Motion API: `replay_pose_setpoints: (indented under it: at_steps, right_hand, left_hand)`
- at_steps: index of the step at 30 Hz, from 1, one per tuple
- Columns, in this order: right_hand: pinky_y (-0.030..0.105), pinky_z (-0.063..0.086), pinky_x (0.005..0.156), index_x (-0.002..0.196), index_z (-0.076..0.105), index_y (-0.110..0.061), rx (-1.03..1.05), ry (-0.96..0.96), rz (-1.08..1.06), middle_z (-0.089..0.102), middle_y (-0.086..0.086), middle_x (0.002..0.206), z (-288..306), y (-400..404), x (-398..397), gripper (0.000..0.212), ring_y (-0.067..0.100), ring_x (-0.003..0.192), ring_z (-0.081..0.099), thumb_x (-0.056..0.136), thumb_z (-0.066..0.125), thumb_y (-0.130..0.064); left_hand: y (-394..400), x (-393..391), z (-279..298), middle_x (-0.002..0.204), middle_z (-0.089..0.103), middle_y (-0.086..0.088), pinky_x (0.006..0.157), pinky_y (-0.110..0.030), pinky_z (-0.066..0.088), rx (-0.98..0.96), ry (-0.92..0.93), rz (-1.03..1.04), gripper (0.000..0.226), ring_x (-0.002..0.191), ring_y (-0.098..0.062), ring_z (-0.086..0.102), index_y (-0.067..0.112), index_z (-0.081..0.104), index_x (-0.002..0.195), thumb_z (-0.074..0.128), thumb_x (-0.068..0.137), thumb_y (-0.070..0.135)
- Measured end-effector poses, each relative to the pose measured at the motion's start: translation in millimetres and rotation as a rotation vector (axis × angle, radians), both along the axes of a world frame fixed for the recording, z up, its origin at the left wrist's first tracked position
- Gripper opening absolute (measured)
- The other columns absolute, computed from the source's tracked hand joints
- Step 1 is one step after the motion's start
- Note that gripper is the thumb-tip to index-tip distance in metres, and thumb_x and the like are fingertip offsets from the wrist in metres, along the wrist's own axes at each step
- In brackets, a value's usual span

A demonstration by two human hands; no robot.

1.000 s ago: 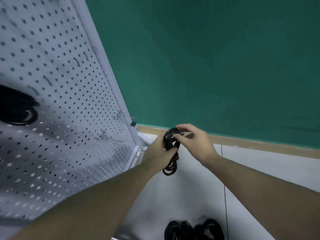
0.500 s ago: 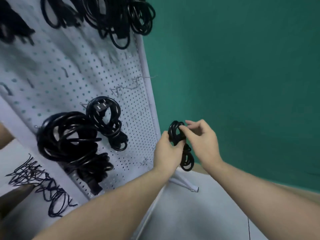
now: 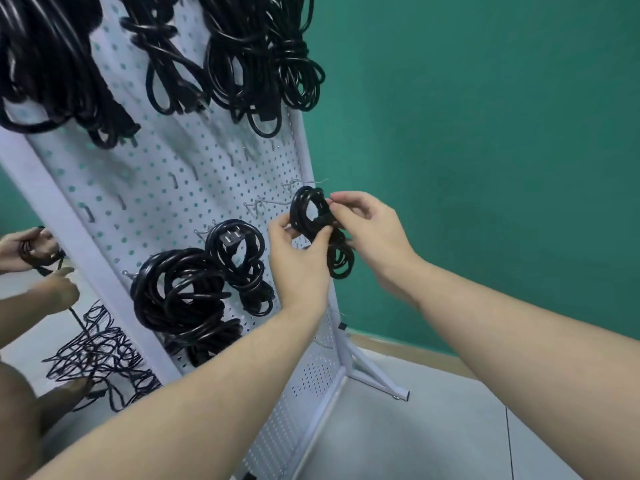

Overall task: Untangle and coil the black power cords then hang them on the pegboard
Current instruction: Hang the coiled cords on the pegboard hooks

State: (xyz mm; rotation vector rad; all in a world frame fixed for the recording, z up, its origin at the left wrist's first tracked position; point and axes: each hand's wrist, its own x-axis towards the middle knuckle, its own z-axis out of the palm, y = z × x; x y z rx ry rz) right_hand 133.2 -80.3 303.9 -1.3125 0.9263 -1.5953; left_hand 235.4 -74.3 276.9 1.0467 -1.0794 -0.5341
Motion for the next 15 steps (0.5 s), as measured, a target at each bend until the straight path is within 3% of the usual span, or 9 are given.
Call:
replay_pose_setpoints:
  at_steps: [3,7,9,12,15]
  right_hand:
    - [0.024,0.054,0.089,0.109,0.072,-0.017,-0.037,0.056,-0.033,0.074,-0.004,0.108,7,-11,13,0.015,0.005,0.100,0.068,0.096,0.064,-0.012]
    - [0.033,0.054,0.099,0.111,0.072,-0.019,-0.035,0.090,-0.043,0.073,-0.006,0.109,11,-28,23,0.018,0.009,0.104,0.068,0.096,0.063,-0.015]
    - [0.027,0.055,0.095,0.111,0.072,-0.018,-0.010,0.092,-0.031,0.072,-0.006,0.108,11,-36,27,0.017,0.006,0.097,0.066,0.097,0.063,-0.017]
    - [0.016,0.053,0.079,0.106,0.073,-0.019,0.029,0.141,0.018,0.071,-0.008,0.102,11,-43,38,0.014,0.005,0.091,0.065,0.099,0.061,-0.018]
    - [0.018,0.049,0.070,0.106,0.071,-0.026,0.124,0.169,0.086,0.071,-0.010,0.103,6,-43,41,0.013,0.007,0.093,0.066,0.100,0.060,-0.023]
  left_hand:
    - [-8,3,4,0.101,0.066,0.020,0.071,-0.005,0.043,0.000,0.026,0.048,0.045,0.081,0.019,0.062,0.043,0.047,0.108,0.078,0.089,0.016]
    - [-18,9,5,0.117,0.062,0.021,0.072,0.005,0.037,0.026,-0.040,0.097,0.060,0.086,0.033,0.050,0.039,0.045,0.143,0.072,0.094,0.019]
    - [-22,12,7,0.131,0.060,0.018,0.077,0.001,0.038,0.061,-0.065,0.134,0.065,0.096,0.025,0.055,0.046,0.038,0.148,0.070,0.096,0.024]
    - [-28,17,1,0.138,0.057,0.017,0.089,-0.020,0.045,0.109,-0.090,0.209,0.067,0.107,-0.003,0.061,0.049,0.031,0.152,0.066,0.098,0.029]
    - [-34,23,-11,0.142,0.056,0.018,0.098,-0.035,0.052,0.144,-0.164,0.267,0.063,0.117,-0.011,0.063,0.051,0.029,0.150,0.062,0.100,0.031]
